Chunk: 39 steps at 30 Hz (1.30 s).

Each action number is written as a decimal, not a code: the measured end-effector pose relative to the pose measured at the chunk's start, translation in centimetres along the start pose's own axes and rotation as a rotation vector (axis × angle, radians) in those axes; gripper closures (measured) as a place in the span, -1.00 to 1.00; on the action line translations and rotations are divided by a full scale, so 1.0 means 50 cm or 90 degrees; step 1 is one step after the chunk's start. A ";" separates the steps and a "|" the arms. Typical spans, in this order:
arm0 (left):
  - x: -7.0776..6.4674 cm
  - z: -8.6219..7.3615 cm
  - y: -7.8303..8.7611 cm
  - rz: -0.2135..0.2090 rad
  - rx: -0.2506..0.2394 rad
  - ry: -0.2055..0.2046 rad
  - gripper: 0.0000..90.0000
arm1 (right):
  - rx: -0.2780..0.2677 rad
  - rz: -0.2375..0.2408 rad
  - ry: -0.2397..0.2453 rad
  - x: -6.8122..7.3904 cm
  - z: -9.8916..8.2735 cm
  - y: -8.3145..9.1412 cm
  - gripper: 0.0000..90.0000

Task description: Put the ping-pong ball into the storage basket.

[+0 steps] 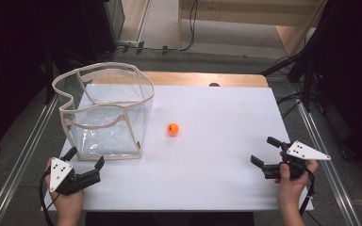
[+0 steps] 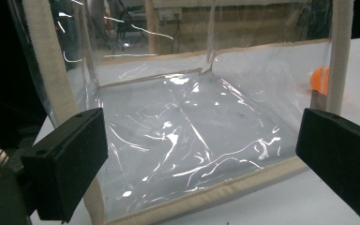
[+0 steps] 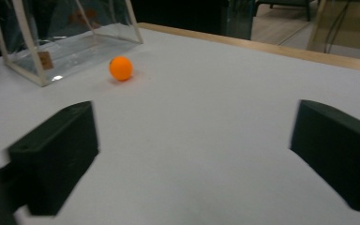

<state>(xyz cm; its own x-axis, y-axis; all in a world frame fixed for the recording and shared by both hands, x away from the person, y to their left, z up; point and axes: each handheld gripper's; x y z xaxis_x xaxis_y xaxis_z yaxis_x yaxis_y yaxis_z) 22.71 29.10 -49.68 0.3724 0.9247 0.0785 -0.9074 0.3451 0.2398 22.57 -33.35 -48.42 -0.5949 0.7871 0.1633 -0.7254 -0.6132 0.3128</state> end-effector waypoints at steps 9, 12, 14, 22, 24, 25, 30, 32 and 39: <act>0.001 0.000 -0.001 -0.003 0.001 0.001 -0.93 | 0.025 0.014 0.016 0.020 0.035 -0.045 -1.00; 0.000 0.000 0.000 -0.003 0.001 0.000 -0.93 | 0.034 0.014 0.027 0.026 0.043 -0.057 -1.00; 0.000 0.000 -0.001 -0.003 0.000 -0.001 -0.93 | 0.047 0.019 0.041 0.035 0.055 -0.073 -1.00; -0.003 0.000 -0.002 -0.001 0.004 -0.007 -0.93 | 0.059 0.038 0.057 0.049 0.081 -0.103 -1.00; -0.003 0.000 -0.002 -0.002 0.003 -0.004 -0.93 | 0.066 0.042 0.061 0.053 0.088 -0.112 -1.00; -0.002 0.000 -0.002 -0.002 0.004 -0.004 -0.93 | 0.071 0.043 0.066 0.055 0.092 -0.118 -1.00; -0.002 0.000 -0.002 -0.003 0.002 -0.003 -0.93 | 0.089 0.056 0.091 0.070 0.114 -0.151 -1.00; -0.001 0.000 -0.002 -0.003 0.002 -0.003 -0.93 | 0.089 0.058 0.094 0.073 0.118 -0.158 -1.00; -0.001 0.000 -0.002 -0.003 0.002 -0.004 -0.93 | 0.109 0.081 0.114 0.090 0.142 -0.200 -1.00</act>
Point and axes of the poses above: each handheld gripper's, and its own axes: y roughly backward along the jaws, z roughly out of its top, x roughly to its left, and after that the axes turned 2 degrees about -y, right-handed
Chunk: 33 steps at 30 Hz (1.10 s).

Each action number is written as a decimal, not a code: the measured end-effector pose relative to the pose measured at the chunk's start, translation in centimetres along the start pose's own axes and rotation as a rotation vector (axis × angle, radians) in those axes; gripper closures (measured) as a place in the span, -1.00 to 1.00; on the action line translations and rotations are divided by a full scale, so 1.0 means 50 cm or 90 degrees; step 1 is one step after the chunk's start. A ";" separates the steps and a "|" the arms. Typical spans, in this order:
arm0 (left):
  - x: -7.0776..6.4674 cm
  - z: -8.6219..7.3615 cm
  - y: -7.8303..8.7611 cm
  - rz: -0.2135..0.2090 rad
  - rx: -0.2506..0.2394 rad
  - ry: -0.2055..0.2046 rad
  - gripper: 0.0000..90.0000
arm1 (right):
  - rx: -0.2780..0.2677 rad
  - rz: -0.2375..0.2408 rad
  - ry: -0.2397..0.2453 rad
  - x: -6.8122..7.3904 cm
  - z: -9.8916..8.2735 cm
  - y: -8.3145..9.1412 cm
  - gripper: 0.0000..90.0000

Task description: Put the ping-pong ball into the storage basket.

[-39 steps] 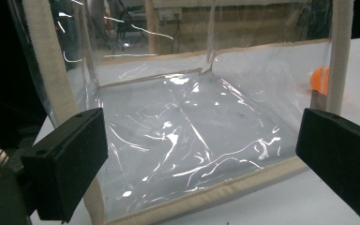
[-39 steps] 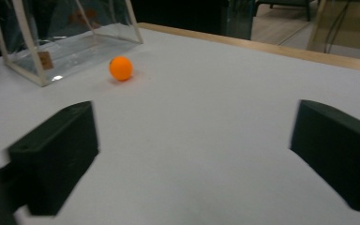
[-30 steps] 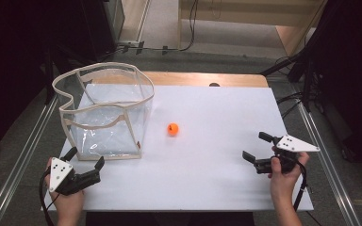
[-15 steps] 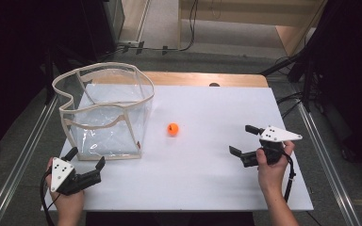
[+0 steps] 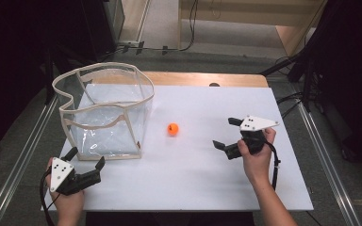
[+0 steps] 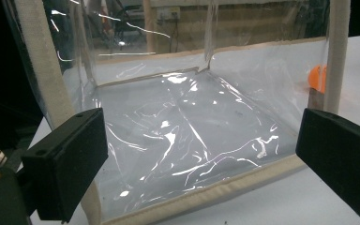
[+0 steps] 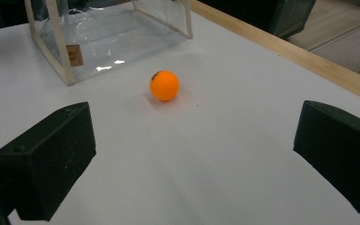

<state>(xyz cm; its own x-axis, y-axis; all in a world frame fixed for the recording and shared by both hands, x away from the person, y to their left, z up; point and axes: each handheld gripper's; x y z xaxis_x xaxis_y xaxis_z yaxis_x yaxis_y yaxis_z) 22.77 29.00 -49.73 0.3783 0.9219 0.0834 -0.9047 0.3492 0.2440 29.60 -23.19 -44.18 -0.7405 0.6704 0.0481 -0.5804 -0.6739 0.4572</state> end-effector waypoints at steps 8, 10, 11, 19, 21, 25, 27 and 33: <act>-0.002 -0.001 -0.002 0.002 0.000 -0.001 -0.93 | 0.017 0.024 0.013 0.009 0.031 -0.044 -1.00; -0.002 -0.001 -0.002 -0.001 -0.001 -0.004 -0.93 | 0.020 0.028 0.017 0.011 0.038 -0.054 -1.00; -0.001 -0.001 -0.002 -0.003 -0.002 -0.004 -0.93 | 0.026 0.030 0.018 0.012 0.044 -0.061 -1.00; -0.001 -0.001 -0.002 -0.005 -0.002 -0.003 -0.93 | 0.036 0.038 0.021 0.013 0.065 -0.083 -1.00; -0.002 -0.001 -0.002 -0.004 -0.002 -0.004 -0.93 | 0.036 0.041 0.026 0.012 0.066 -0.086 -1.00; -0.002 -0.001 -0.002 -0.005 -0.002 -0.005 -0.93 | 0.042 0.043 0.029 0.012 0.073 -0.098 -1.00; -0.002 -0.001 -0.002 -0.006 -0.002 -0.006 -0.93 | 0.046 0.046 0.029 0.014 0.077 -0.104 -1.00; -0.003 -0.001 -0.002 -0.006 -0.001 -0.008 -0.93 | 0.060 0.053 0.042 0.020 0.096 -0.127 -1.00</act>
Point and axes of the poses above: each handheld gripper's, and its own axes: y roughly backward along the jaws, z roughly out of its top, x roughly to its left, and after that the axes turned 2 degrees about -y, right-handed
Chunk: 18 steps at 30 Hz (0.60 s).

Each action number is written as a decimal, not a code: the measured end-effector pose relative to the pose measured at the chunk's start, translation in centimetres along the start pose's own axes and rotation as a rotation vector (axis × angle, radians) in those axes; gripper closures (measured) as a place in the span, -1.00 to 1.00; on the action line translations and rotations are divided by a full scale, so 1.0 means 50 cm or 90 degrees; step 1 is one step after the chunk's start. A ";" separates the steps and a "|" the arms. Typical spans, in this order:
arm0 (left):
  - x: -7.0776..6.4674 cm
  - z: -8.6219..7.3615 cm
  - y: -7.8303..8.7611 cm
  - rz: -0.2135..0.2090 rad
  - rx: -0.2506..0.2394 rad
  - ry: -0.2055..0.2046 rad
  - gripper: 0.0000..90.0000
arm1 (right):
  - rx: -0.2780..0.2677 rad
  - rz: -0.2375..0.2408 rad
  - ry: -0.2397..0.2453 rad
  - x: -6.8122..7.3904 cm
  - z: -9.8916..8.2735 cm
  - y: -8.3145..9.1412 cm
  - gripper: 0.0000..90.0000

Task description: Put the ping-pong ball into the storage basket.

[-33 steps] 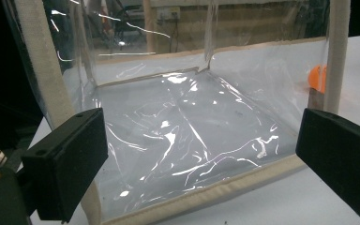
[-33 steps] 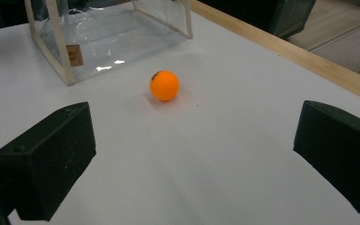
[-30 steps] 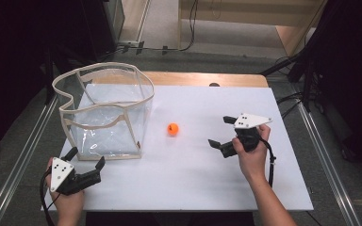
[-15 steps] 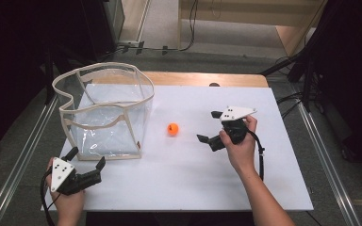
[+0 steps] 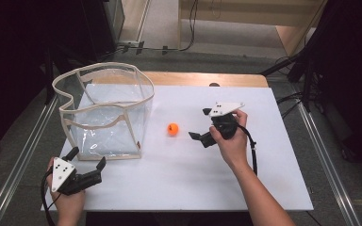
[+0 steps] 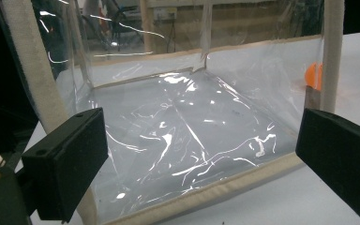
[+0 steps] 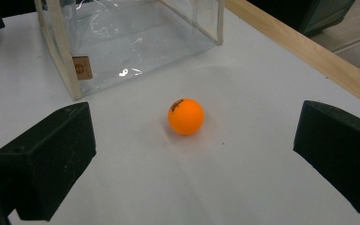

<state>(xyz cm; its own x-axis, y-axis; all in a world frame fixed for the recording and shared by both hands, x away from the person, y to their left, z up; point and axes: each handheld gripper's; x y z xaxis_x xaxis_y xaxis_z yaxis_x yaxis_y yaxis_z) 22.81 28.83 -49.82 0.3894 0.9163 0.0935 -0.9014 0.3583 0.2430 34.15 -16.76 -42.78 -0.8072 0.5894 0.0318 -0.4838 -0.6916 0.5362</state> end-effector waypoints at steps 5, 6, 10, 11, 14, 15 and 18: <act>0.001 0.000 0.000 -0.001 -0.001 0.002 -0.93 | 0.006 0.002 0.006 0.002 0.011 -0.012 -1.00; 0.001 0.000 0.000 -0.001 -0.001 0.002 -0.93 | 0.010 0.004 0.009 0.003 0.015 -0.019 -1.00; 0.001 0.000 0.000 -0.002 -0.001 0.002 -0.93 | 0.018 0.004 0.007 0.004 0.022 -0.028 -1.00; 0.001 0.000 0.000 -0.002 -0.001 0.002 -0.93 | 0.019 0.006 0.011 0.003 0.024 -0.032 -1.00; 0.001 0.000 0.000 -0.001 -0.001 0.001 -0.93 | 0.027 0.009 0.012 0.000 0.031 -0.043 -1.00; 0.001 0.000 0.000 -0.001 -0.001 0.001 -0.93 | 0.027 0.009 0.012 0.000 0.031 -0.043 -1.00; 0.001 0.000 0.000 -0.002 -0.001 0.000 -0.93 | 0.037 0.010 0.015 -0.004 0.038 -0.052 -1.00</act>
Point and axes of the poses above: each handheld gripper's, and its own axes: y roughly backward along the jaws, z roughly out of its top, x roughly to its left, and after that the axes turned 2 degrees about -y, right-handed
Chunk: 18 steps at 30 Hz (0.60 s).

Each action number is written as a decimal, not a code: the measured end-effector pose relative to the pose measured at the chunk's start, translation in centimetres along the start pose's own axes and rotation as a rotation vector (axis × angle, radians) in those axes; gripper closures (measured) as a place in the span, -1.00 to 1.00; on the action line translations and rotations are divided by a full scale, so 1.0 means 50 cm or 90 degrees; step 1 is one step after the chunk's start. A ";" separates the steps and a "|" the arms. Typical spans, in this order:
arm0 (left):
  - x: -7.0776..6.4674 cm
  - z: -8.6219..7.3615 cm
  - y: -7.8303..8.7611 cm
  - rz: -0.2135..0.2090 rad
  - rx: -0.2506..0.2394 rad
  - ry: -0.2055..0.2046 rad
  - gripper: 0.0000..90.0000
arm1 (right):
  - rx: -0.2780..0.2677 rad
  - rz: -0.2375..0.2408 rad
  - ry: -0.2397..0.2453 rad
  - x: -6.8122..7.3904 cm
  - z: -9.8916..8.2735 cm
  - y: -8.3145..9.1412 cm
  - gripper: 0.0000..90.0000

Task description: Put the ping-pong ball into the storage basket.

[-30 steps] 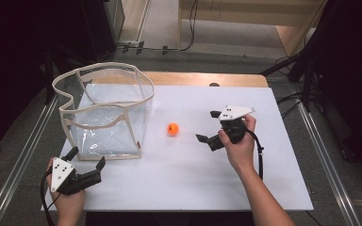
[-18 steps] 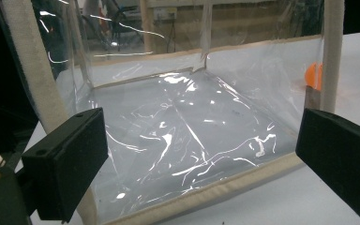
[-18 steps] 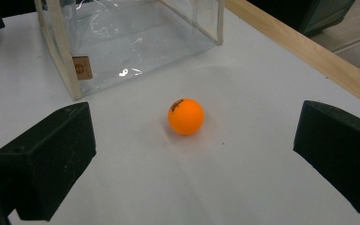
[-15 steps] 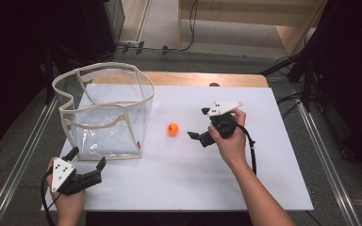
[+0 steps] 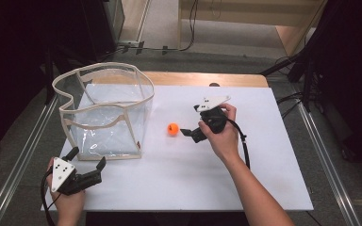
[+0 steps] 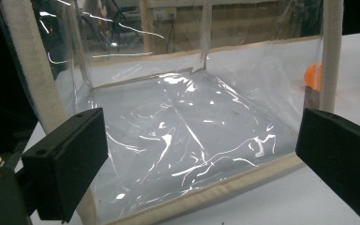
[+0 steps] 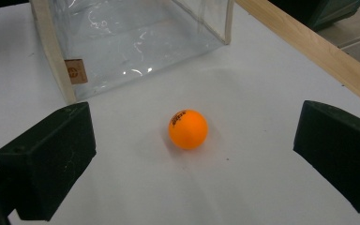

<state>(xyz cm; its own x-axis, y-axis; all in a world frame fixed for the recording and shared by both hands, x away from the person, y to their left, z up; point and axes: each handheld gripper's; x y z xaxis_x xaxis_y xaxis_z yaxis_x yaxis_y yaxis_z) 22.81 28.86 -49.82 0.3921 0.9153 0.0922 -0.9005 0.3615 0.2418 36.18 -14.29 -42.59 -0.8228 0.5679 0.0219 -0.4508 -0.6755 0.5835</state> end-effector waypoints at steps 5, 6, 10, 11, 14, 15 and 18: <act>0.000 0.000 0.000 0.000 0.000 -0.001 -0.93 | 0.011 0.000 0.002 -0.002 0.008 -0.008 -1.00; 0.000 0.000 0.000 0.000 0.000 0.000 -0.93 | 0.013 0.001 0.004 -0.003 0.010 -0.010 -1.00; 0.000 0.000 0.000 0.000 0.000 0.000 -0.93 | 0.026 0.002 0.009 -0.005 0.020 -0.021 -1.00; 0.000 0.000 0.000 0.000 0.000 0.000 -0.93 | 0.026 0.002 0.009 -0.005 0.020 -0.021 -1.00; 0.000 0.000 0.000 -0.001 -0.001 0.001 -0.93 | 0.033 0.002 0.010 -0.006 0.025 -0.029 -1.00; 0.000 0.000 0.000 -0.001 -0.001 0.001 -0.93 | 0.038 0.002 0.011 -0.006 0.027 -0.033 -1.00; 0.000 0.000 0.000 -0.001 0.000 0.000 -0.93 | 0.046 0.005 0.015 -0.006 0.031 -0.041 -1.00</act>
<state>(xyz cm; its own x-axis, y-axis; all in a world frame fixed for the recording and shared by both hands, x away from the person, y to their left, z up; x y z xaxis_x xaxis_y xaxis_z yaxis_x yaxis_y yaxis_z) 22.82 28.86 -49.83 0.3939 0.9145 0.0921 -0.8999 0.3633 0.2412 37.92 -12.34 -42.53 -0.8344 0.5511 0.0085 -0.4186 -0.6437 0.6407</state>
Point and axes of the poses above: each handheld gripper's, and its own axes: y roughly backward along the jaws, z roughly out of its top, x roughly to its left, and after that the axes turned 2 degrees about -y, right-handed
